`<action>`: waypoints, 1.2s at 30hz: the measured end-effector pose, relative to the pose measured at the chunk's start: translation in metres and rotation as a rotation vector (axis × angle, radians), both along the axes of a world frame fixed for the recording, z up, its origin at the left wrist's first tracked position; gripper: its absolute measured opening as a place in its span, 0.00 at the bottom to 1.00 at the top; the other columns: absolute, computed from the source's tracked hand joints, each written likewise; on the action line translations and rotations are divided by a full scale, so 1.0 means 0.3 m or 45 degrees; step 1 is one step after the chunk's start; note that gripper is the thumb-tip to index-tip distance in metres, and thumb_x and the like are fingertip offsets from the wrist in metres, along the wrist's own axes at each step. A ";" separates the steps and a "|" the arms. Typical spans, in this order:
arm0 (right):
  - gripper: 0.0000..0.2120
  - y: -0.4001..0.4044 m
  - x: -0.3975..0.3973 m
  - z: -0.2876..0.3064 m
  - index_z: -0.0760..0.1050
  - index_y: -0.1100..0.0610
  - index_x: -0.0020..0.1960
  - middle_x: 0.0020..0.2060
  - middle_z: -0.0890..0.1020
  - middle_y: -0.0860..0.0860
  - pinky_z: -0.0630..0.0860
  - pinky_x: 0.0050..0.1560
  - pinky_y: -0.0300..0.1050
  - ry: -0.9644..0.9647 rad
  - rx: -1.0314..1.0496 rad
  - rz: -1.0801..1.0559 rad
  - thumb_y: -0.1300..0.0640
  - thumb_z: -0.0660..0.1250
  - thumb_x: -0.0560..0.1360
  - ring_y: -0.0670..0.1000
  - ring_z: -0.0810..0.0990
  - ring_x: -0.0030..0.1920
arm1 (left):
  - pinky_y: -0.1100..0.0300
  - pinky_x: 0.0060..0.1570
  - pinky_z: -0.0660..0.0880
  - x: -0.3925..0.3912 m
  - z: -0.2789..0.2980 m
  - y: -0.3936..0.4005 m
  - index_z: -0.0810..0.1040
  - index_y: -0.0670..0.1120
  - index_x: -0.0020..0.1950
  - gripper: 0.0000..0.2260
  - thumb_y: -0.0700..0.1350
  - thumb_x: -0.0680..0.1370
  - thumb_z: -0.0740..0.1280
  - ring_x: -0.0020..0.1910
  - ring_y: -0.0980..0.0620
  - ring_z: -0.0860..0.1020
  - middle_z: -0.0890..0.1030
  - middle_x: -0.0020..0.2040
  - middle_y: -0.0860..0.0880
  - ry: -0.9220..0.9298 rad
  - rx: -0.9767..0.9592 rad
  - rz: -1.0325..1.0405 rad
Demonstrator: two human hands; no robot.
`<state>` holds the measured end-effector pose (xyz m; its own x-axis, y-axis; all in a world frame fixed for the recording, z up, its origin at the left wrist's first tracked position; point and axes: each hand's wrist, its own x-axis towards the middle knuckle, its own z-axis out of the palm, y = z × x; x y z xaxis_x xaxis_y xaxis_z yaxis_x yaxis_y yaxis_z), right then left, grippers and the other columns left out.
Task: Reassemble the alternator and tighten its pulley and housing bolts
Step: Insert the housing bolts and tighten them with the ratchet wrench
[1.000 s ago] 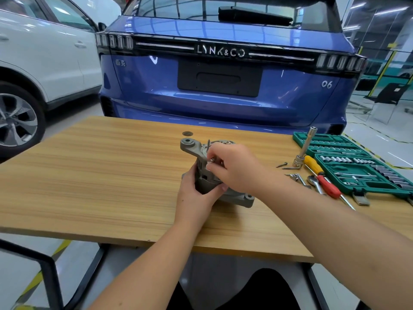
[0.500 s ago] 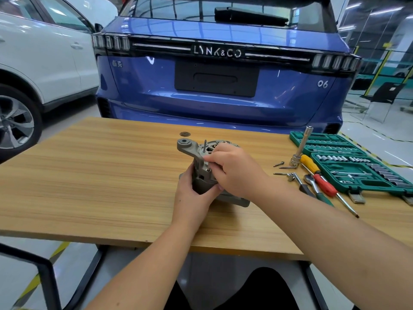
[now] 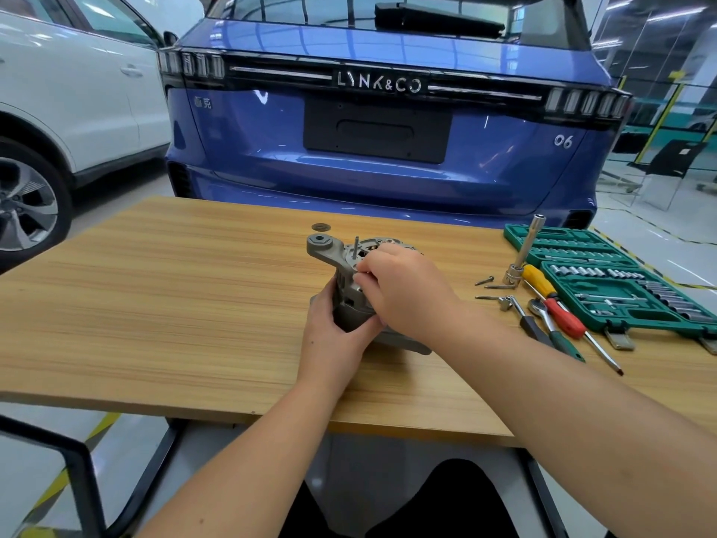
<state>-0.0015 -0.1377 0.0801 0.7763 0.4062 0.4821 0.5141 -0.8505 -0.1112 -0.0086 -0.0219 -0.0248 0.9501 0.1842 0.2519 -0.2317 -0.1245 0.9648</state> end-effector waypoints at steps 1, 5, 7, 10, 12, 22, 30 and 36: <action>0.12 0.003 0.000 0.000 0.81 0.56 0.58 0.44 0.73 0.46 0.65 0.46 0.38 -0.001 -0.007 -0.010 0.53 0.60 0.84 0.46 0.71 0.45 | 0.73 0.47 0.70 0.000 0.000 0.001 0.67 0.69 0.72 0.38 0.63 0.66 0.80 0.57 0.78 0.70 0.72 0.63 0.69 -0.001 0.001 -0.001; 0.13 -0.003 0.007 0.016 0.81 0.56 0.55 0.44 0.77 0.48 0.71 0.45 0.41 0.018 -0.097 0.008 0.51 0.60 0.84 0.48 0.74 0.45 | 0.73 0.49 0.69 -0.001 -0.002 0.001 0.66 0.69 0.73 0.39 0.62 0.67 0.81 0.57 0.78 0.70 0.71 0.64 0.70 0.003 -0.010 -0.018; 0.13 -0.008 0.007 0.024 0.81 0.55 0.55 0.45 0.79 0.49 0.75 0.47 0.43 0.028 -0.115 0.026 0.51 0.60 0.84 0.48 0.76 0.46 | 0.72 0.50 0.70 0.003 -0.001 -0.001 0.67 0.72 0.69 0.35 0.62 0.67 0.80 0.59 0.77 0.70 0.72 0.66 0.68 0.003 -0.017 -0.035; 0.12 -0.037 -0.002 0.018 0.81 0.53 0.61 0.45 0.79 0.45 0.73 0.46 0.36 0.077 0.059 0.153 0.51 0.64 0.82 0.44 0.75 0.46 | 0.71 0.50 0.70 0.006 0.004 -0.004 0.65 0.79 0.61 0.29 0.63 0.68 0.79 0.58 0.79 0.71 0.73 0.65 0.67 0.002 -0.008 -0.045; 0.15 -0.088 -0.006 0.008 0.79 0.54 0.66 0.44 0.77 0.39 0.72 0.44 0.31 0.091 0.328 0.224 0.51 0.65 0.82 0.42 0.75 0.45 | 0.71 0.51 0.70 0.012 0.006 -0.006 0.65 0.81 0.59 0.27 0.65 0.68 0.76 0.57 0.80 0.70 0.73 0.62 0.70 -0.009 0.016 -0.037; 0.17 -0.525 0.276 -0.137 0.75 0.53 0.68 0.59 0.81 0.55 0.80 0.56 0.51 0.641 -0.314 -0.855 0.61 0.60 0.81 0.56 0.80 0.56 | 0.62 0.63 0.68 0.028 -0.016 -0.003 0.64 0.73 0.69 0.28 0.65 0.71 0.70 0.66 0.63 0.71 0.69 0.61 0.73 -0.061 0.098 -0.084; 0.12 -0.560 0.372 -0.232 0.78 0.55 0.61 0.59 0.80 0.53 0.76 0.42 0.50 0.543 -1.108 -0.705 0.62 0.63 0.79 0.56 0.82 0.56 | 0.68 0.59 0.67 0.029 -0.014 -0.003 0.64 0.77 0.64 0.24 0.63 0.72 0.70 0.62 0.73 0.70 0.71 0.65 0.65 -0.043 0.094 -0.095; 0.09 -0.567 0.371 -0.251 0.77 0.56 0.59 0.55 0.81 0.54 0.77 0.46 0.49 0.364 -1.140 -0.530 0.60 0.62 0.81 0.56 0.81 0.54 | 0.72 0.58 0.64 0.031 -0.014 -0.005 0.63 0.72 0.66 0.25 0.68 0.71 0.67 0.61 0.78 0.67 0.68 0.65 0.65 -0.041 0.143 -0.065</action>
<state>0.1098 -0.3078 0.0049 0.9759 0.1986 -0.0904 0.2137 -0.7864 0.5795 0.0007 -0.0234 -0.0288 0.9486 0.1046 0.2987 -0.2711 -0.2186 0.9374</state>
